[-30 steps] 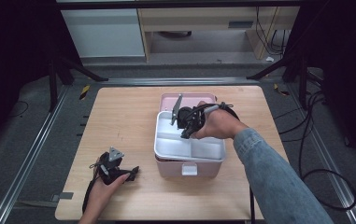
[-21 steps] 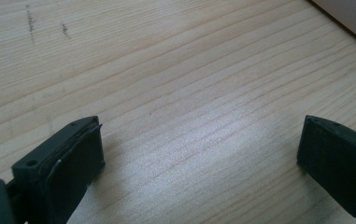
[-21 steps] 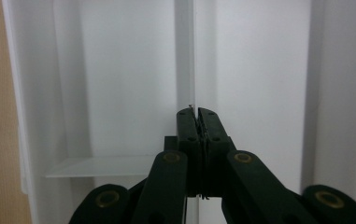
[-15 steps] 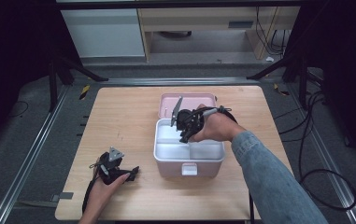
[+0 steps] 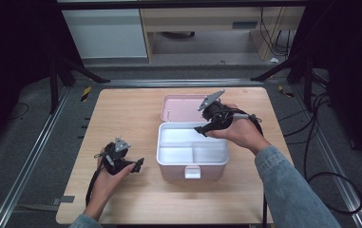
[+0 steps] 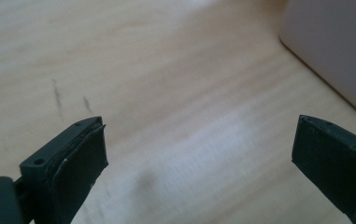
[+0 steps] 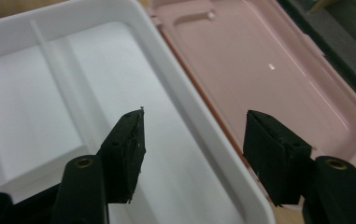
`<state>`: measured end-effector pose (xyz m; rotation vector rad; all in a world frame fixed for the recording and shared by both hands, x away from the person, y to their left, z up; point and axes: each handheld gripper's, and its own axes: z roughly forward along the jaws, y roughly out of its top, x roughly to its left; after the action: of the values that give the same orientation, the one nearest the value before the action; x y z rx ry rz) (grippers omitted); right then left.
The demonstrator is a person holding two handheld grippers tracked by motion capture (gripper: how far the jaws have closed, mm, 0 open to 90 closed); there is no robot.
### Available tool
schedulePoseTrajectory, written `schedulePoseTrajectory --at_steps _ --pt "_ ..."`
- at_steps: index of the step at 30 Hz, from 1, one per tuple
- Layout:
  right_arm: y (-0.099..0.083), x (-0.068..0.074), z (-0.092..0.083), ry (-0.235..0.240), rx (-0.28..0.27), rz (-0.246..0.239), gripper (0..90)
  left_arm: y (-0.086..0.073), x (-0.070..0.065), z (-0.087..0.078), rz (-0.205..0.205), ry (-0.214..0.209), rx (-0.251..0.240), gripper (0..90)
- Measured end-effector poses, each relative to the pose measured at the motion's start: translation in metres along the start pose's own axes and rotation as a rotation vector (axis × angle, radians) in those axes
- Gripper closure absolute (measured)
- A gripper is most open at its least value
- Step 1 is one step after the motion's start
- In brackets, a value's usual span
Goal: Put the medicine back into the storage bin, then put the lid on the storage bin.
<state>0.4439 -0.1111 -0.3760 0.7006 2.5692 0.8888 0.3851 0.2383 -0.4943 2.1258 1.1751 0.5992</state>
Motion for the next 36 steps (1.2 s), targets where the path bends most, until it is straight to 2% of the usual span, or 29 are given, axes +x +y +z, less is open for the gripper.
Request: schedulePoseTrajectory --at_steps 5,7,8,11,15,16,18,22,26,29,32,35,36 --pt "-0.011 -0.018 0.002 -0.066 -0.015 0.113 36.6 0.036 0.013 0.003 -0.002 0.018 0.007 4.4" --pt "-0.014 -0.024 0.002 -0.090 -0.033 0.146 40.8 0.051 0.017 0.004 -0.004 0.027 0.008 6.0" --pt "-0.016 -0.027 0.001 -0.099 -0.053 0.153 46.1 0.058 0.019 0.004 -0.003 0.025 0.010 6.6" --pt "-0.021 -0.037 0.001 -0.130 -0.087 0.197 49.1 0.077 0.023 0.007 -0.008 0.020 0.006 12.5" --pt "-0.025 -0.050 0.003 -0.175 -0.098 0.248 51.7 0.102 0.026 0.012 -0.039 -0.006 -0.010 14.3" --pt "-0.026 -0.052 0.004 -0.186 -0.100 0.246 51.7 0.108 0.027 0.013 -0.039 -0.007 -0.015 15.2" --pt "-0.027 -0.056 0.006 -0.197 -0.096 0.273 48.7 0.123 0.029 0.016 -0.031 -0.003 -0.017 19.1" --pt "-0.027 -0.065 0.012 -0.227 -0.088 0.316 53.0 0.146 0.030 0.023 -0.043 -0.002 -0.035 20.2" --pt "-0.025 -0.070 0.017 -0.243 -0.079 0.325 57.0 0.159 0.029 0.027 -0.038 0.000 -0.041 20.7" --pt "-0.022 -0.077 0.021 -0.268 -0.084 0.352 59.1 0.163 0.028 0.033 -0.080 -0.017 -0.062 21.7" --pt "-0.021 -0.084 0.028 -0.275 -0.091 0.400 56.8 0.166 0.025 0.042 -0.089 -0.011 -0.075 23.6" --pt "-0.020 -0.087 0.036 -0.280 -0.092 0.423 55.0 0.168 0.022 0.049 -0.110 -0.028 -0.085 25.5" --pt "-0.020 -0.089 0.038 -0.290 -0.090 0.427 54.9 0.169 0.021 0.051 -0.100 -0.024 -0.082 26.0"
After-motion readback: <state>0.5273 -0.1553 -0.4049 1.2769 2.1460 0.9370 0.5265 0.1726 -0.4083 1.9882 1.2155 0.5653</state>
